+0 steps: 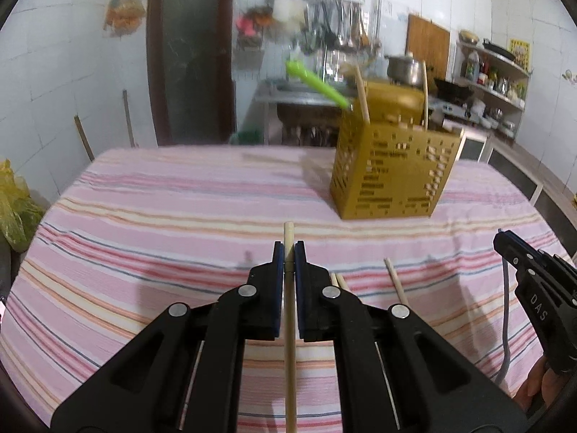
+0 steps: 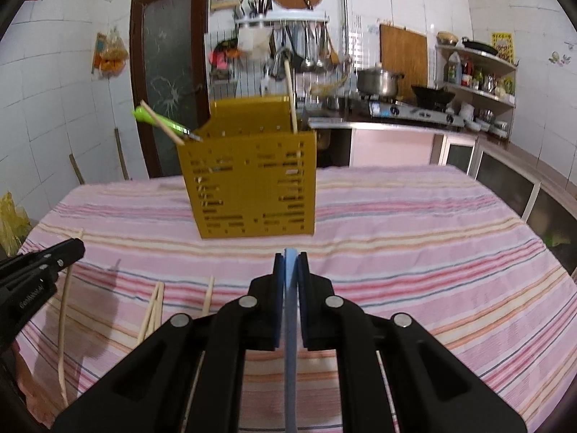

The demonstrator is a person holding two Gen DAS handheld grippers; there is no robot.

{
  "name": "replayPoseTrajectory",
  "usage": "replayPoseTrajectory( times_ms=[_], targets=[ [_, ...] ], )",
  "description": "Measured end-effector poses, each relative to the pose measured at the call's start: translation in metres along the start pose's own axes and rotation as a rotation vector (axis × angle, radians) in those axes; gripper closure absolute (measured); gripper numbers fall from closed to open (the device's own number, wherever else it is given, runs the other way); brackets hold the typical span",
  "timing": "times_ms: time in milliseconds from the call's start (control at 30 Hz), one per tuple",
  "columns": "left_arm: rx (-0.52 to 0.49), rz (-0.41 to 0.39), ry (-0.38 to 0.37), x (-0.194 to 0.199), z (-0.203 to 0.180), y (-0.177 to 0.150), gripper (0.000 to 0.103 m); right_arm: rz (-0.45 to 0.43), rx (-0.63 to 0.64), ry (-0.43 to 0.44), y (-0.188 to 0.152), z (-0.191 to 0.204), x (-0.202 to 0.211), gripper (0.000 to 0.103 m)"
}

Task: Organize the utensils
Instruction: 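Lift the chopstick and blue spatula and carry both to the yellow holder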

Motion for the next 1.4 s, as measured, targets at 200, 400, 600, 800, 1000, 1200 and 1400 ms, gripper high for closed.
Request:
replayPoseTrajectory(
  times_ms=[200,400,600,800,1000,1200,1400],
  targets=[
    [0.021,-0.054,-0.009,0.015,0.008,0.006,0.098,-0.081,0.005,-0.006,0.004,-0.001,0.015,0.095],
    [0.024,-0.104,-0.018,0.026,0.008,0.009,0.098,-0.148,-0.003,-0.014,0.006,-0.005,0.027,0.095],
    [0.031,-0.151,-0.033,0.039,0.01,0.011,0.098,-0.197,-0.014,-0.015,0.008,-0.01,0.035,0.095],
    [0.044,-0.184,-0.053,0.052,0.011,0.015,0.098,-0.23,-0.011,-0.016,0.009,-0.01,0.043,0.095],
    [0.036,-0.216,-0.053,0.06,0.008,0.016,0.098,-0.232,-0.018,-0.009,0.009,-0.011,0.043,0.095],
    [0.013,-0.244,-0.033,0.068,0.004,0.017,0.099,-0.254,-0.026,-0.009,0.009,-0.012,0.048,0.095],
    [-0.003,-0.261,-0.026,0.073,0.001,0.016,0.098,-0.271,-0.011,-0.008,0.01,-0.009,0.052,0.096]
  ],
)
Point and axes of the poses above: each gripper's, at about its wrist camera, not at the fingertips, and x roughly against the way its jaws point, z to its left, y to its top, the point moved 2 cm from there along -x, roughly the way its jaws point, and after that the axes turned 5 degrees about x, right-handed, at the moved point
